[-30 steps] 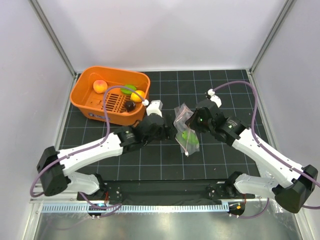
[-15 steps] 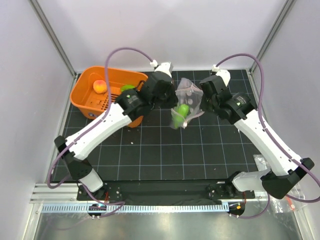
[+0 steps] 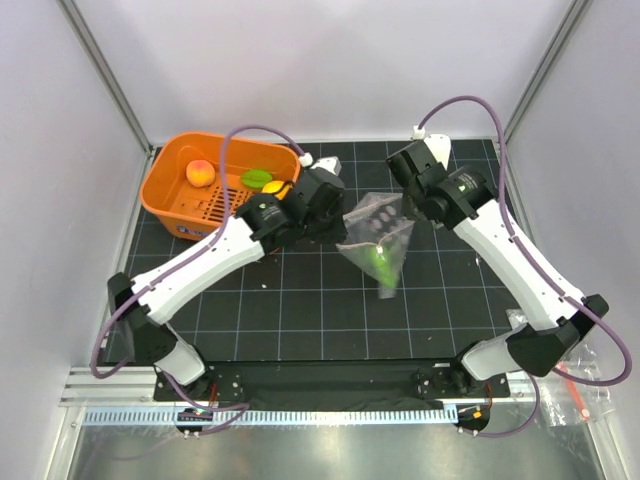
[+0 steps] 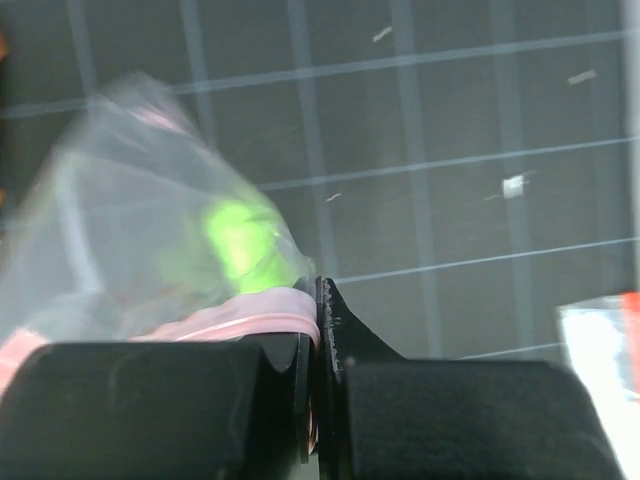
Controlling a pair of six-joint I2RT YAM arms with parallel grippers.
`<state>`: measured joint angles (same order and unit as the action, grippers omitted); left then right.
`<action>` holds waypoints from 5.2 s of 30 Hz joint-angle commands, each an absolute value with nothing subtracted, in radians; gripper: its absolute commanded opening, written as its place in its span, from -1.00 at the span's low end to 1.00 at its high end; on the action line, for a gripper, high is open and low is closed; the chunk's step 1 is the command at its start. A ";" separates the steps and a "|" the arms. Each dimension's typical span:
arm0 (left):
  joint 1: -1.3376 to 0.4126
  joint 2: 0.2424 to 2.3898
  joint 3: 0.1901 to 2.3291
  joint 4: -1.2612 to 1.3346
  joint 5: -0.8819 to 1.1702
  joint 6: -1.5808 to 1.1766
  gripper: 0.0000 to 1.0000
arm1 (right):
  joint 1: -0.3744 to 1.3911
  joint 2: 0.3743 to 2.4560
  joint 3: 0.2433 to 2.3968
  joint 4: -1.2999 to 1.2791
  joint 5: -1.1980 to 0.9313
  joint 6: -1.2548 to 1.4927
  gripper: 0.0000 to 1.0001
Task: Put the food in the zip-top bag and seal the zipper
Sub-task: Adjust the zipper food storage bag at the center of the board, then pick up the fake fruit from the bin, then place the fake fruit in the zipper food storage bag.
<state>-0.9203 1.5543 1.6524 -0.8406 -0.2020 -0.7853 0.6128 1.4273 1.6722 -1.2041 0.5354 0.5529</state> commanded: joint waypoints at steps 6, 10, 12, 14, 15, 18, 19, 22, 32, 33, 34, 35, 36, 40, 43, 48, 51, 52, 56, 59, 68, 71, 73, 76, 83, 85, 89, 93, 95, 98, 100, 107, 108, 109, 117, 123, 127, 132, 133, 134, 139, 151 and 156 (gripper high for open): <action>-0.910 1.574 1.576 -0.704 -0.084 -0.851 -0.84 | 0.600 1.413 1.671 -1.280 0.634 0.497 -0.98; -0.876 1.529 1.494 -0.692 -0.084 -0.861 -0.53 | 0.600 1.433 1.586 -1.183 0.517 0.523 -0.99; -0.861 1.502 1.462 -0.690 -0.089 -0.856 0.04 | 0.600 1.428 1.556 -1.126 0.485 0.528 -0.99; -0.838 1.468 1.459 -0.698 -0.113 -0.838 0.35 | 0.600 1.428 1.551 -1.108 0.466 0.528 -0.98; -0.827 1.457 1.462 -0.703 -0.123 -0.825 0.46 | 0.600 1.431 1.555 -1.095 0.465 0.525 -0.99; -0.760 1.428 1.514 -0.764 -0.132 -0.770 0.71 | 0.600 1.424 1.552 -1.072 0.457 0.509 -0.99; -0.749 1.425 1.531 -0.790 -0.140 -0.747 0.72 | 0.600 1.419 1.551 -1.071 0.456 0.508 -0.98; -0.697 1.398 1.563 -0.844 -0.164 -0.718 0.75 | 0.600 1.398 1.529 -1.048 0.449 0.496 -0.98; -0.399 1.414 1.546 -0.798 -0.035 -0.678 0.99 | 0.600 1.365 1.508 -1.038 0.428 0.476 -0.99; -0.358 1.430 1.543 -0.787 -0.022 -0.693 0.99 | 0.600 1.364 1.505 -1.040 0.417 0.474 -0.99; -0.341 1.443 1.537 -0.775 -0.011 -0.701 1.00 | 0.600 1.361 1.502 -1.040 0.414 0.476 -0.98; -0.327 1.474 1.529 -0.738 -0.008 -0.710 0.99 | 0.600 1.358 1.502 -1.040 0.411 0.477 -0.98; -0.309 1.488 1.514 -0.718 -0.011 -0.716 0.99 | 0.600 1.355 1.499 -1.040 0.408 0.479 -0.98; -0.275 1.627 1.531 -0.644 -0.032 -0.726 0.99 | 0.600 1.336 1.491 -1.037 0.394 0.492 -0.98; -0.258 1.702 1.558 -0.621 -0.028 -0.727 1.00 | 0.600 1.330 1.488 -1.042 0.393 0.495 -0.98; -0.244 1.853 1.609 -0.554 -0.014 -0.726 0.99 | 0.600 1.315 1.474 -1.043 0.376 0.505 -0.99; -0.242 1.948 1.661 -0.537 -0.009 -0.732 1.00 | 0.600 1.301 1.471 -1.046 0.367 0.514 -0.98; -0.242 1.968 1.676 -0.531 -0.005 -0.730 0.99 | 0.600 1.293 1.468 -1.046 0.367 0.515 -0.98; -0.242 2.060 1.724 -0.465 -0.014 -0.744 1.00 | 0.600 1.269 1.445 -1.040 0.364 0.526 -0.98; -0.242 2.111 1.727 -0.416 -0.003 -0.761 0.99 | 0.600 1.264 1.431 -1.040 0.353 0.531 -0.99; -0.245 2.073 1.663 -0.356 0.026 -0.772 0.07 | 0.600 1.253 1.413 -1.039 0.364 0.534 -0.99; -0.242 1.970 1.617 -0.347 0.009 -0.750 0.06 | 0.600 1.258 1.404 -1.028 0.359 0.531 -0.98; -0.244 1.886 1.585 -0.345 0.009 -0.742 0.06 | 0.600 1.267 1.401 -1.020 0.351 0.532 -0.99; -0.244 1.766 1.528 -0.347 0.018 -0.735 0.06 | 0.600 1.279 1.401 -1.009 0.339 0.531 -0.99; -0.270 1.556 1.427 -0.356 0.120 -0.781 0.07 | 0.600 1.313 1.422 -0.979 0.310 0.522 -0.99; -0.310 1.495 1.401 -0.357 0.135 -0.799 0.07 | 0.598 1.322 1.431 -0.976 0.290 0.523 -0.98; -0.426 1.418 1.365 -0.336 0.153 -0.816 0.07 | 0.600 1.342 1.451 -0.962 0.255 0.529 -0.98; -0.572 1.376 1.353 -0.292 0.164 -0.782 0.06 | 0.600 1.356 1.460 -0.954 0.236 0.532 -0.98; -0.643 1.355 1.351 -0.291 0.150 -0.769 0.05 | 0.600 1.358 1.465 -0.954 0.232 0.534 -0.99; -0.707 1.336 1.338 -0.282 0.132 -0.762 0.05 | 0.600 1.355 1.465 -0.951 0.227 0.545 -0.98; -0.748 1.319 1.328 -0.278 0.121 -0.761 0.04 | 0.600 1.355 1.462 -0.946 0.221 0.554 -0.98; -0.853 1.319 1.304 -0.276 0.083 -0.758 0.04 | 0.600 1.342 1.434 -0.931 0.210 0.601 -0.98; -0.865 1.325 1.296 -0.276 0.087 -0.764 0.04 | 0.598 1.339 1.428 -0.928 0.210 0.607 -0.99; -0.873 1.339 1.293 -0.276 0.092 -0.773 0.02 | 0.600 1.336 1.422 -0.922 0.209 0.617 -0.98; -0.939 1.440 1.311 -0.342 0.023 -0.778 0.01 | 0.600 1.299 1.401 -0.913 0.227 0.646 -0.98; -0.956 1.496 1.339 -0.383 -0.032 -0.770 0.45 | 0.600 1.263 1.348 -0.884 0.222 0.681 -0.99; -0.960 1.516 1.368 -0.411 -0.038 -0.765 0.87 | 0.600 1.249 1.335 -0.877 0.225 0.689 -0.98; -0.966 1.513 1.390 -0.420 -0.046 -0.756 1.00 | 0.600 1.238 1.324 -0.877 0.232 0.692 -0.98; -0.966 1.511 1.394 -0.422 -0.046 -0.756 1.00 | 0.600 1.238 1.319 -0.879 0.233 0.692 -0.98; -0.966 1.509 1.404 -0.428 -0.048 -0.755 0.99 | 0.600 1.236 1.319 -0.877 0.235 0.693 -0.98; -0.966 1.497 1.448 -0.475 -0.092 -0.727 0.99 | 0.600 1.232 1.318 -0.880 0.239 0.690 -0.98; -0.830 1.456 1.543 -0.572 -0.130 -0.670 0.99 | 0.600 1.236 1.316 -0.881 0.229 0.676 -0.98; -0.651 1.408 1.508 -0.532 -0.075 -0.739 0.99 | 0.600 1.235 1.315 -0.890 0.238 0.673 -0.98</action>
<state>-0.7414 1.4734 1.5066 -0.5575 -0.0975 -0.7067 0.6018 1.2667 1.3125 -0.9123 0.2226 0.6830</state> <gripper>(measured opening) 0.996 0.057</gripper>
